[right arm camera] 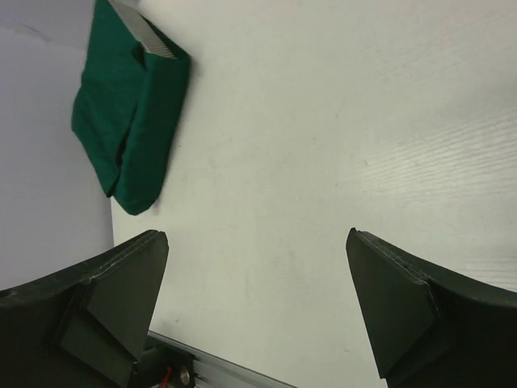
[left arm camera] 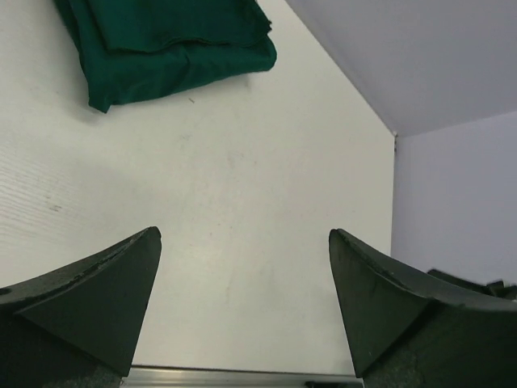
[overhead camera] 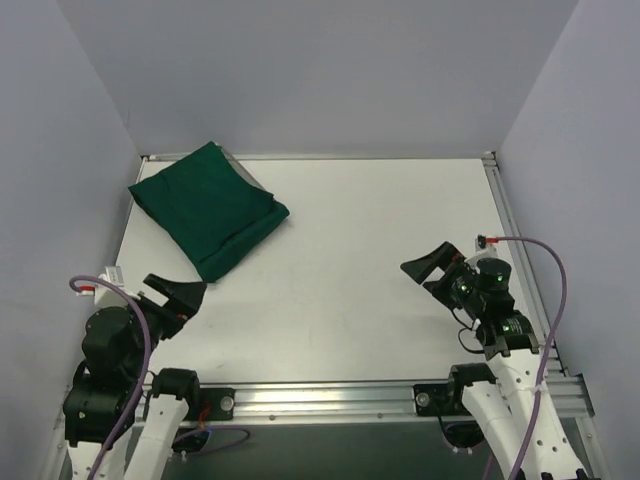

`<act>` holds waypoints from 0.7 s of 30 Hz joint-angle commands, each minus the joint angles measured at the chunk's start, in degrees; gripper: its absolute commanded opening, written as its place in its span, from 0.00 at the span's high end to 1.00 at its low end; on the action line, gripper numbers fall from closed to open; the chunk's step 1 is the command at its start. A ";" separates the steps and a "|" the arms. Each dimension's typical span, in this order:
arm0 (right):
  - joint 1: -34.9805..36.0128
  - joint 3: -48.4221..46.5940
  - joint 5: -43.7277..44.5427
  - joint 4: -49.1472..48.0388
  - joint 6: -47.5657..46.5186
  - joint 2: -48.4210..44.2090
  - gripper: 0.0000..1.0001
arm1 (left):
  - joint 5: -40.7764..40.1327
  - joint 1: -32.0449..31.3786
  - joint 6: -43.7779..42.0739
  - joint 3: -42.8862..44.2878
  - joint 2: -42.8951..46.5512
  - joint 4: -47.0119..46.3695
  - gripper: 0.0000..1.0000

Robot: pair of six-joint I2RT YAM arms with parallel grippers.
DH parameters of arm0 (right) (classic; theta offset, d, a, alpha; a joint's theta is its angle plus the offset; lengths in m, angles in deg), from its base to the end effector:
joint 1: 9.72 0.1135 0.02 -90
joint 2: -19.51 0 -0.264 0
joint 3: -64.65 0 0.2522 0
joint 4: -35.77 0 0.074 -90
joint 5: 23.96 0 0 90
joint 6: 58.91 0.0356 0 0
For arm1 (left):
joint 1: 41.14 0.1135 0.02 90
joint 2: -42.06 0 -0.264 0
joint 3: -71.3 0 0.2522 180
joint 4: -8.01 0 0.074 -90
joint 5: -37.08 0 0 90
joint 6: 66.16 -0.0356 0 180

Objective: Open and lay out the surgical kit
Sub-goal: Move the surgical kit at the center of the board.

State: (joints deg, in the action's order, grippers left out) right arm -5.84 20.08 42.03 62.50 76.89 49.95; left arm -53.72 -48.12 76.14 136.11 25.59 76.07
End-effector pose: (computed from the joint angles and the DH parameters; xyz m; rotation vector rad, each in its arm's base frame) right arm 0.1396 0.0240 0.2856 0.3688 1.8471 0.9832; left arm 0.0374 -0.0041 0.3398 -0.7698 1.8188 -0.6755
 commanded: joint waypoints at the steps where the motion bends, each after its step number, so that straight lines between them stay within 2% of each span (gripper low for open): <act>1: 1.82 -0.22 0.19 -10.39 -1.87 3.65 0.00 | 6.42 0.04 -7.75 0.11 -0.93 0.37 0.06; 2: 3.23 -0.22 0.37 -17.99 -1.42 5.93 0.00 | 7.03 0.04 -6.17 -0.85 -0.85 -0.42 0.06; 5: 12.70 -3.28 6.59 -28.74 -0.89 17.08 0.00 | 15.72 0.04 -4.74 -4.90 -1.46 -10.33 0.06; 7: 20.50 -8.90 13.07 -30.81 -1.24 27.89 0.00 | 16.88 0.04 -5.97 -4.99 -4.00 -12.03 0.06; 9: 24.05 -14.60 13.72 -35.54 -1.33 39.54 0.00 | 12.60 0.04 -9.73 -0.88 -7.59 -5.66 0.06; 11: 28.71 -17.61 15.55 -42.02 -0.54 48.34 0.00 | 3.73 0.13 -12.03 4.38 -9.71 -1.24 0.06; 14: 34.59 -26.12 20.30 -45.05 -0.10 59.16 0.02 | -5.32 0.13 -13.97 9.58 -12.71 4.93 0.06; 19: 40.49 -40.36 23.74 -45.41 3.76 73.87 0.07 | -6.50 0.04 -15.47 11.44 -12.54 4.94 0.06; 21: 43.13 -46.78 29.16 -41.81 6.22 79.50 0.07 | -5.45 0.04 -15.82 11.36 -12.62 3.97 0.06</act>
State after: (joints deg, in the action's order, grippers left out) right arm 34.21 -19.22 62.25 21.70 79.27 125.68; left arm -57.07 -48.17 62.83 146.07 13.15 79.07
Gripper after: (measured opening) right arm 0.931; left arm 0.938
